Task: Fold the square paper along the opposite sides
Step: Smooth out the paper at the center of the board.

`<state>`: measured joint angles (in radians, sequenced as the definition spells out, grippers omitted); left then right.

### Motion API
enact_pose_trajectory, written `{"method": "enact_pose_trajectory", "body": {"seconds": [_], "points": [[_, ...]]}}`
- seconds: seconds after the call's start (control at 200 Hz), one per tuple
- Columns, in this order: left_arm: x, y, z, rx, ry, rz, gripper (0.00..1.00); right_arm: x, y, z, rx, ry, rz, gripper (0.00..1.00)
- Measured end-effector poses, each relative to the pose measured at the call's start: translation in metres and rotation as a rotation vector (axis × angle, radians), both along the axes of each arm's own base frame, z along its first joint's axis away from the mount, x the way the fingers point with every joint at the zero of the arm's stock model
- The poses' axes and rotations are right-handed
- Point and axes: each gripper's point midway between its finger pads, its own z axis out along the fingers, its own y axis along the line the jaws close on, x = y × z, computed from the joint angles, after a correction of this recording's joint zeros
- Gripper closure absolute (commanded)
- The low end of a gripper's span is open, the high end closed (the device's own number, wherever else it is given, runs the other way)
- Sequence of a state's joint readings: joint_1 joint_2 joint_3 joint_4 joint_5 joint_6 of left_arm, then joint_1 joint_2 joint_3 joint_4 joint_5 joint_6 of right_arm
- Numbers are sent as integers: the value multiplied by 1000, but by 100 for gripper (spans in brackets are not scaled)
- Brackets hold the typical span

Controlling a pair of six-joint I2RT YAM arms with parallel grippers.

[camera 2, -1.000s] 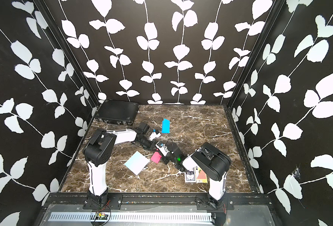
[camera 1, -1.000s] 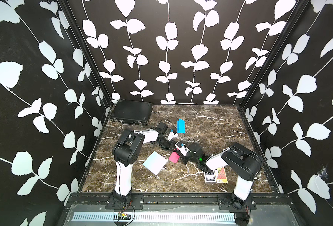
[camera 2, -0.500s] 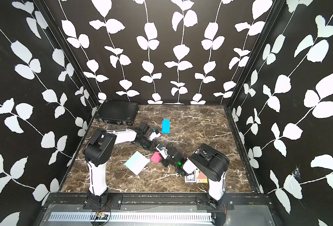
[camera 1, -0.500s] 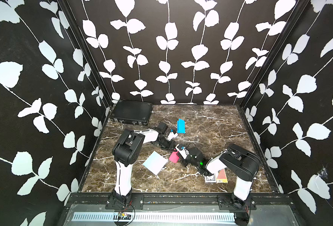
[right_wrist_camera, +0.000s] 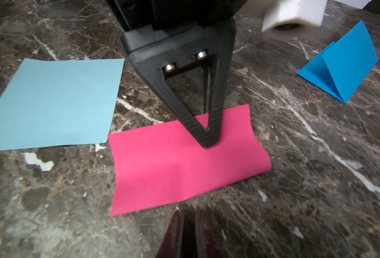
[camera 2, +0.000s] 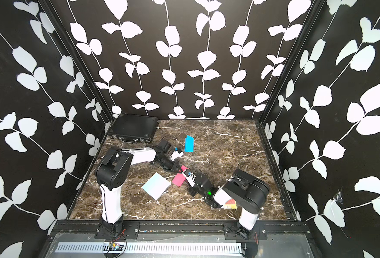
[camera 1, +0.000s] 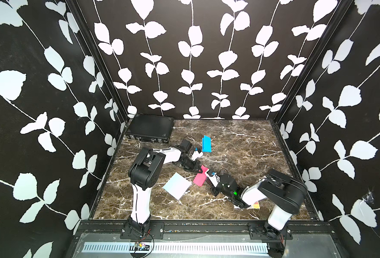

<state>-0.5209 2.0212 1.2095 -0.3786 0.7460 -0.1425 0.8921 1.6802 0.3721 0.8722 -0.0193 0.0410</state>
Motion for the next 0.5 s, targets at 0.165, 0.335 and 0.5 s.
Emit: {"method": "enact_pose_trajectory", "body": {"seconds": [0.165,0.335,0.5], "points": [[2,-1,0,-3,-5,9,100,6,12,18,21,-30,23,88],[4,-2,1,-4,-4,16,100,16,34,2,17,-11,57,88],[4,-1,0,-2,-6,18,100,17,41,-9,45,-11,66,88]]}}
